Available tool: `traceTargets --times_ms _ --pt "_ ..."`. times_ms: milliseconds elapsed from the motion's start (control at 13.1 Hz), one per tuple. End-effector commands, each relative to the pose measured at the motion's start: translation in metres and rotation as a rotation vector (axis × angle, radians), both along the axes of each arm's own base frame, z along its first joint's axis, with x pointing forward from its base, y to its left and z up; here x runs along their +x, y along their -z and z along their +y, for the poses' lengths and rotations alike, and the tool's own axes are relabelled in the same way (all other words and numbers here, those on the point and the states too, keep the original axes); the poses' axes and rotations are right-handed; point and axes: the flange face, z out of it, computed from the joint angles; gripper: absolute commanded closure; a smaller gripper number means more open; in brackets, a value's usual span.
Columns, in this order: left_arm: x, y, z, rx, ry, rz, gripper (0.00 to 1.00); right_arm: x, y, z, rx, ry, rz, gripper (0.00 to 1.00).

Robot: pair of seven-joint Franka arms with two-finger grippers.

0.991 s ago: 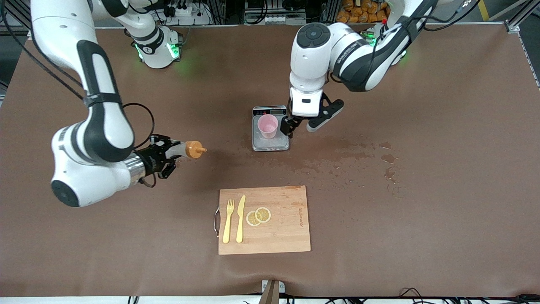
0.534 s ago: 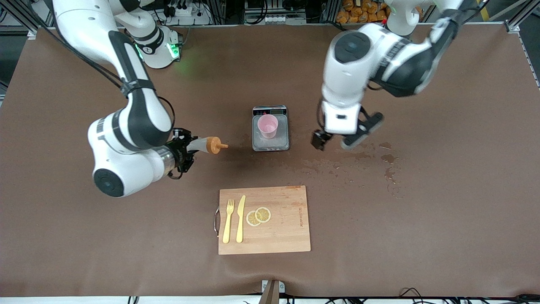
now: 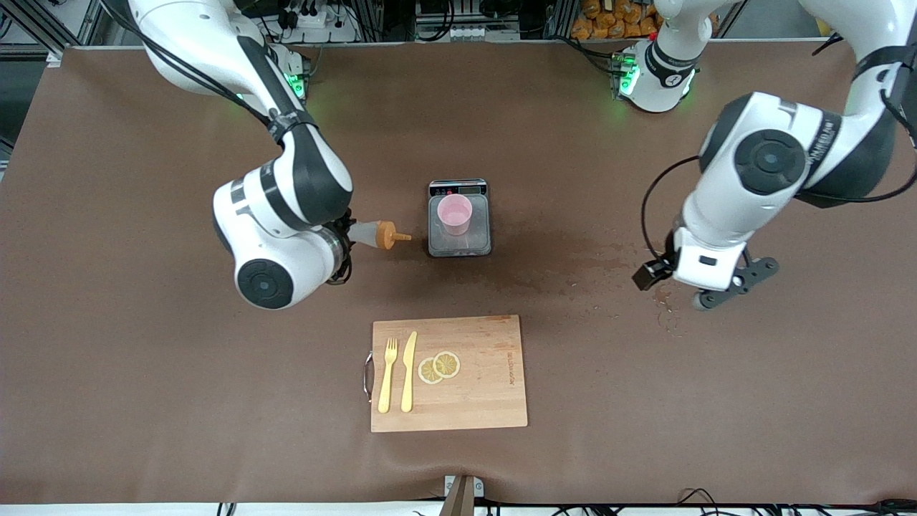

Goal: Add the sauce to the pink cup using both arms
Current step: 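Tip the bottle over the cup with the right gripper while the left gripper withdraws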

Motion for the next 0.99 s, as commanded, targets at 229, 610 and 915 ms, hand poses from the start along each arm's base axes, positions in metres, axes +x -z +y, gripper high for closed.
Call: traceTargets --times_ms 229,610,915 --pt "0.006 -0.032 0.04 0.011 0.091 0.007 0.0 -0.037 -0.013 0.026 -0.202 -0.048 0.025 0.6" --pt "0.004 -0.082 0.064 -0.016 0.152 0.053 0.0 -0.068 -0.004 0.06 -0.346 -0.074 0.025 0.6" --pt "-0.019 -0.133 0.071 -0.041 0.143 0.011 0.0 -0.073 -0.004 0.065 -0.374 -0.044 0.027 0.61"
